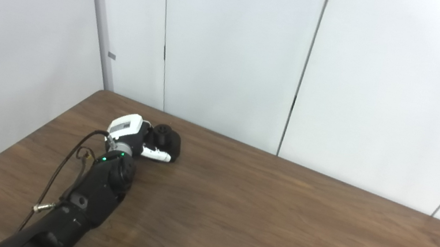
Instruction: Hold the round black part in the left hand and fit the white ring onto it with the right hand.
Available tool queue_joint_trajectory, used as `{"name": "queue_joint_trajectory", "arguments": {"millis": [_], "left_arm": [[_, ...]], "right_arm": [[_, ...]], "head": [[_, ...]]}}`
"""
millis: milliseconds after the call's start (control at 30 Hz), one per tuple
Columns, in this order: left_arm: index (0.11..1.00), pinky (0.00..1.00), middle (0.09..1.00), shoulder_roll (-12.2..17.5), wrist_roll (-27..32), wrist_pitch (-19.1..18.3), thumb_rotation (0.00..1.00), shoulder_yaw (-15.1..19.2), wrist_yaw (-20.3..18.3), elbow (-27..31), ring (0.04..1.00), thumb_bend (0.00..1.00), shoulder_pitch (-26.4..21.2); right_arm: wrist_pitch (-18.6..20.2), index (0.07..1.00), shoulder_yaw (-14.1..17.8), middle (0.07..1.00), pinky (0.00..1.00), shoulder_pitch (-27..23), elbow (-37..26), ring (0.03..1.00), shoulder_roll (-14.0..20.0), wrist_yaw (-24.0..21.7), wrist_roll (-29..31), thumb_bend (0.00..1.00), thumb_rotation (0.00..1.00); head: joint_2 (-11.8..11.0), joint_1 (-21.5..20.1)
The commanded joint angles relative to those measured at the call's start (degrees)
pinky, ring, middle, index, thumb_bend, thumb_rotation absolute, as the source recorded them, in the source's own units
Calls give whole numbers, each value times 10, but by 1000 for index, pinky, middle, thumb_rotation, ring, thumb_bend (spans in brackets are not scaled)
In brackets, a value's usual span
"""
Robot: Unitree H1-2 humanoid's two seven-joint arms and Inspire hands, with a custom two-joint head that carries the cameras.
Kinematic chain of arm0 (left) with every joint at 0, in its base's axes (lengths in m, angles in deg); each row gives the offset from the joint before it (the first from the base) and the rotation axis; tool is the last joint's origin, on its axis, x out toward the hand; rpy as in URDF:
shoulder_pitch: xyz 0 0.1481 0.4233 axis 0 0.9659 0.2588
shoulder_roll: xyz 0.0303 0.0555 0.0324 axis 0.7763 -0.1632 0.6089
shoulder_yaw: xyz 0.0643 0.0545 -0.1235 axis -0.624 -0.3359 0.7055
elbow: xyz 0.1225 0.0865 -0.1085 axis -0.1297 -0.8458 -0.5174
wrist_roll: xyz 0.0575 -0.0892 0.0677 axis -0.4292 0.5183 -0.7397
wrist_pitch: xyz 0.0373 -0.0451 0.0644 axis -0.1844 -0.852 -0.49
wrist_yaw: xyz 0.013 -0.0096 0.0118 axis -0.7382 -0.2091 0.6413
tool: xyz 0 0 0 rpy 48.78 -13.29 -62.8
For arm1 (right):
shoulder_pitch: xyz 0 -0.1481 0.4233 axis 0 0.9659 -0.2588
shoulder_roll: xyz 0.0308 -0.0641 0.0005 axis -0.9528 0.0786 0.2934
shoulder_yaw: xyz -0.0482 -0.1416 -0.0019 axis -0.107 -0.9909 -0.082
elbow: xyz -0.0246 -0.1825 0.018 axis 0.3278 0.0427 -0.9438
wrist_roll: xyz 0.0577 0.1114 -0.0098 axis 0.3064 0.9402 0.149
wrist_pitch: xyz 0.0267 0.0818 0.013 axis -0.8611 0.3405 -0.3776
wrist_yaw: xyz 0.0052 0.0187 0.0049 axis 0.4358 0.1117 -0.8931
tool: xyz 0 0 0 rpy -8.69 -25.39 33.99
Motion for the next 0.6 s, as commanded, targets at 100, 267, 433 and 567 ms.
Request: {"name": "queue_joint_trajectory", "arguments": {"millis": [100,267,433,567], "left_arm": [[689,945,889,8,0,8,403,5,22,5,945,864,-34],[633,926,872,7,2,27,350,6,36,-1,931,811,-33],[594,924,867,6,5,35,309,7,41,-7,931,775,-33],[591,922,865,6,5,36,286,6,41,-7,927,766,-33]], "right_arm": [[-22,848,4,886,849,-6,-20,889,4,-2,7,807,791],[-20,850,4,890,847,-6,-20,890,3,-1,9,803,783],[-22,851,4,890,850,-5,-20,893,2,1,5,808,781],[-18,855,3,893,849,-4,-24,897,2,0,5,793,786]], "head": [[1,0],[1,0],[2,-1],[4,-2]]}}
